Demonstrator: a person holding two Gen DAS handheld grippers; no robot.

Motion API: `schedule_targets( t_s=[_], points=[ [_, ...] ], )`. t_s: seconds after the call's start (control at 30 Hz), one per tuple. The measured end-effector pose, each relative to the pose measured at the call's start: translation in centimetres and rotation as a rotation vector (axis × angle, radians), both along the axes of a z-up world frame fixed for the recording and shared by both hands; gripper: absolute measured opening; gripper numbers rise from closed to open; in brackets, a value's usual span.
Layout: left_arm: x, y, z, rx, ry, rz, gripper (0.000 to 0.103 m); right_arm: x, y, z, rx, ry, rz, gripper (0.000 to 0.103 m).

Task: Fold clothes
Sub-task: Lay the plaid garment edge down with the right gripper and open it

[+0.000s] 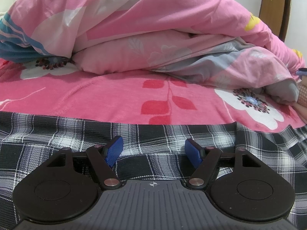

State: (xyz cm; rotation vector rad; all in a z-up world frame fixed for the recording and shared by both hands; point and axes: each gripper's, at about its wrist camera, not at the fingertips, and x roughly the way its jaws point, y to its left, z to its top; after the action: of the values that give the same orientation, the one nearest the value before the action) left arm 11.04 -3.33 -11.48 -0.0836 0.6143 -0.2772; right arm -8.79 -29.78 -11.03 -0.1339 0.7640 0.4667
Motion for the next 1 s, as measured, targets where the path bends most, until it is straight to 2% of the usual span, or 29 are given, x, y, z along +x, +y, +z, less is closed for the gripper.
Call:
schedule_targets(
  t_s=[0.1, 0.23, 0.47, 0.57, 0.67, 0.77, 0.9, 1.0],
  points=[
    [0.0, 0.0, 0.0, -0.002, 0.0, 0.0, 0.072, -0.3, -0.7, 0.0, 0.048, 0.05, 0.037, 0.003],
    [0.0, 0.0, -0.1, -0.002, 0.0, 0.0, 0.072, -1.6, -1.0, -0.1, 0.031, 0.104, 0.098, 0.003],
    [0.0, 0.1, 0.0, -0.006, 0.001, 0.0, 0.072, -4.2, -2.0, -0.2, 0.033, 0.171, 0.076, 0.003],
    [0.0, 0.1, -0.1, -0.007, 0.001, 0.001, 0.072, -5.3, -2.6, 0.8, 0.027, 0.185, 0.091, 0.004],
    [0.0, 0.0, -0.1, -0.005, 0.001, 0.001, 0.072, -5.8, -3.4, 2.3, 0.004, 0.127, 0.062, 0.004],
    [0.0, 0.1, -0.1, -0.007, 0.001, 0.0, 0.072, -5.3, -4.7, 3.3, 0.015, 0.037, -0.054, 0.004],
    [0.0, 0.1, -0.1, -0.007, 0.001, 0.0, 0.072, -3.7, -5.6, 3.0, 0.021, -0.051, -0.198, 0.005],
    [-0.1, 0.1, -0.1, -0.009, 0.0, -0.001, 0.072, -3.0, -5.6, 1.4, 0.034, 0.005, -0.187, 0.005]
  ],
)
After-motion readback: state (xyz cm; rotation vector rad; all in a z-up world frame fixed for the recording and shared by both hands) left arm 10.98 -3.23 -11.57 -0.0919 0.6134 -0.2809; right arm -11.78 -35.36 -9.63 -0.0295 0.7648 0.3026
